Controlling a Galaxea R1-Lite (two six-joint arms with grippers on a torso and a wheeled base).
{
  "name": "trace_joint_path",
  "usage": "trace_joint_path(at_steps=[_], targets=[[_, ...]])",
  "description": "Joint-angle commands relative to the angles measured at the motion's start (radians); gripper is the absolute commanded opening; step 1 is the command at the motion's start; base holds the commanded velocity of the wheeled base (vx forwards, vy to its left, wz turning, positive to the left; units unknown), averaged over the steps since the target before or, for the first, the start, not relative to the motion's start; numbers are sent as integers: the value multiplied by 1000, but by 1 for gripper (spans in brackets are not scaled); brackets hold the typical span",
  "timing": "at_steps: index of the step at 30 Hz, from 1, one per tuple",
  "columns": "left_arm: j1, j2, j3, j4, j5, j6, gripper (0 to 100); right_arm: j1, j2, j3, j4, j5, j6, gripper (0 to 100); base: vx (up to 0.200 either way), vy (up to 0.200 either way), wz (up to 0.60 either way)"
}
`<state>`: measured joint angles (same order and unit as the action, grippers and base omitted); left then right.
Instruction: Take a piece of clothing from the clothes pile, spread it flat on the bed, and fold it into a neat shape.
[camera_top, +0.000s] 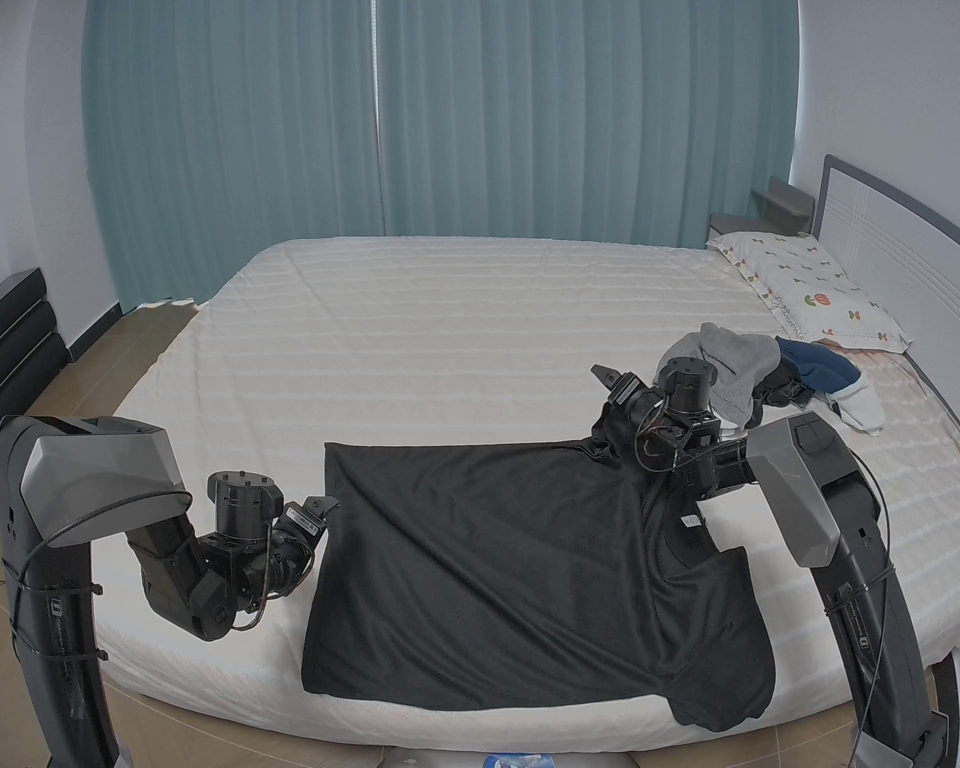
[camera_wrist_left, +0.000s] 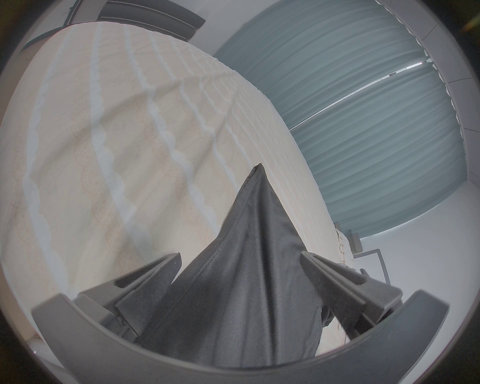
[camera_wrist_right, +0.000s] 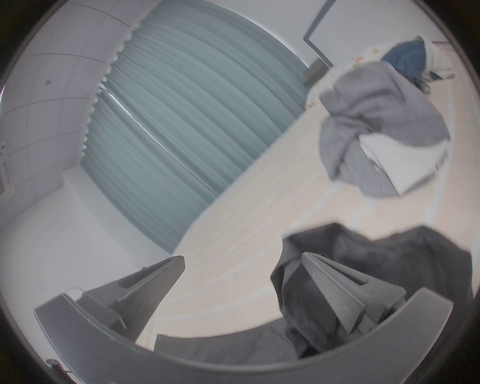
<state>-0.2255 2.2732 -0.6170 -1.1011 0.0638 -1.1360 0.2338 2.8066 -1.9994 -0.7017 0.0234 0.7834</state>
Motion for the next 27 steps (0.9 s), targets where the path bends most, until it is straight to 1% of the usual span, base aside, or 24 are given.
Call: trace_joint_path(at_steps=[1,4,5,7,13,17,18,19,20,22,27], targets=[[0,2,0,0,2,-1,100,-47,-15,-1,-59,32,-53,100,0,0,0],[0,2,0,0,2,-1,100,-50,-2,-1,-41,29,-75,100,0,0,0],[0,2,0,0,2,-1,100,-51,10,-1,-25,23,-98,100,0,0,0],[0,2,0,0,4,-1,100,-57,13,-1,-12,23,-105,100,0,0,0],[0,2,0,0,4,-1,100,-113,-24,-1,117,18,-107,100,0,0,0],[0,2,0,0,4,-1,100,-131,-45,-1,226,27,-119,100,0,0,0],[0,2,0,0,4,-1,100,-133,-47,-1,235,26,-130,100,0,0,0],[0,2,0,0,4,-1,100,-136,-48,-1,242,27,-161,100,0,0,0],[0,2,0,0,4,-1,100,-136,-48,-1,242,27,-161,100,0,0,0],[0,2,0,0,4,-1,100,-146,-42,-1,243,29,-224,100,0,0,0],[2,2,0,0,4,-2,100,-140,-9,-1,249,29,-248,100,0,0,0]])
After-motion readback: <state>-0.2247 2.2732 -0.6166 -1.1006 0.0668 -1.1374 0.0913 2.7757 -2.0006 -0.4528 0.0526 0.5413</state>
